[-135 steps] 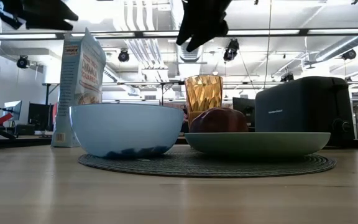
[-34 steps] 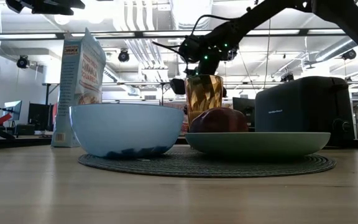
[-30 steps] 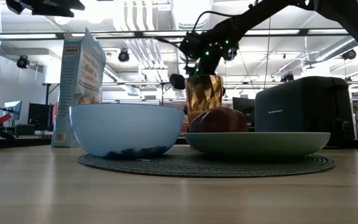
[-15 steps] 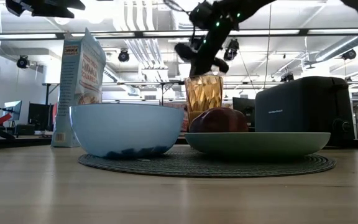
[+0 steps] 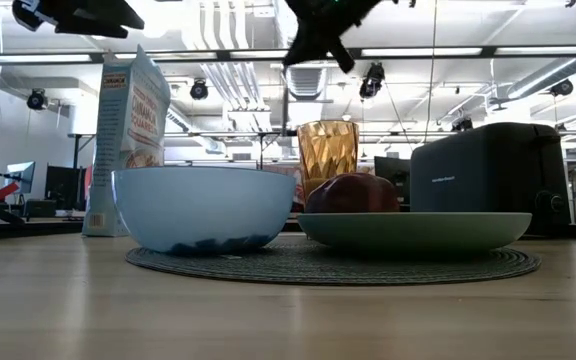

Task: Arrange a breakfast setting
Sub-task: Put the violet spoon beside the blue bowl

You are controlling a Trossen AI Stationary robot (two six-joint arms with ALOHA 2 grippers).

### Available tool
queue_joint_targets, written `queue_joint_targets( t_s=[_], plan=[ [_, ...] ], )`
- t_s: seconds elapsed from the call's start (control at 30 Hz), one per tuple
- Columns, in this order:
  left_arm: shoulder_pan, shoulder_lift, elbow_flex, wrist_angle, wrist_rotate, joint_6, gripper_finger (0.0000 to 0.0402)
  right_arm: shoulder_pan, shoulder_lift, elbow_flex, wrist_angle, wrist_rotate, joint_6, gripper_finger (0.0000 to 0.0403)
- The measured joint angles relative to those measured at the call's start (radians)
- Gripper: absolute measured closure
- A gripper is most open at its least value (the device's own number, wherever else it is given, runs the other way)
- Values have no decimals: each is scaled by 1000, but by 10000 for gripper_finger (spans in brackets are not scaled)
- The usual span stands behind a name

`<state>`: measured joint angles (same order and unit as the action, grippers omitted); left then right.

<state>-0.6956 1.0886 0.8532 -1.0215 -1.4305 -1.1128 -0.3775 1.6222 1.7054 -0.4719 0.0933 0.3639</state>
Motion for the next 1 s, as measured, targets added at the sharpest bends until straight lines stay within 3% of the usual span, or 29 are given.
queue_joint_targets(
  t_s=[0.33, 0.6, 0.8, 1.0],
  plan=[
    [0, 127, 0, 164, 61, 157, 132, 92, -9, 0, 48, 2, -62, 395],
    [13, 128, 0, 263, 66, 303, 132, 111, -8, 0, 50, 2, -84, 395],
    [27, 143, 0, 348, 244, 418, 132, 113, -5, 0, 50, 3, -88, 394],
    [53, 146, 0, 449, 218, 521, 132, 117, -5, 0, 46, -16, -87, 394]
  ],
)
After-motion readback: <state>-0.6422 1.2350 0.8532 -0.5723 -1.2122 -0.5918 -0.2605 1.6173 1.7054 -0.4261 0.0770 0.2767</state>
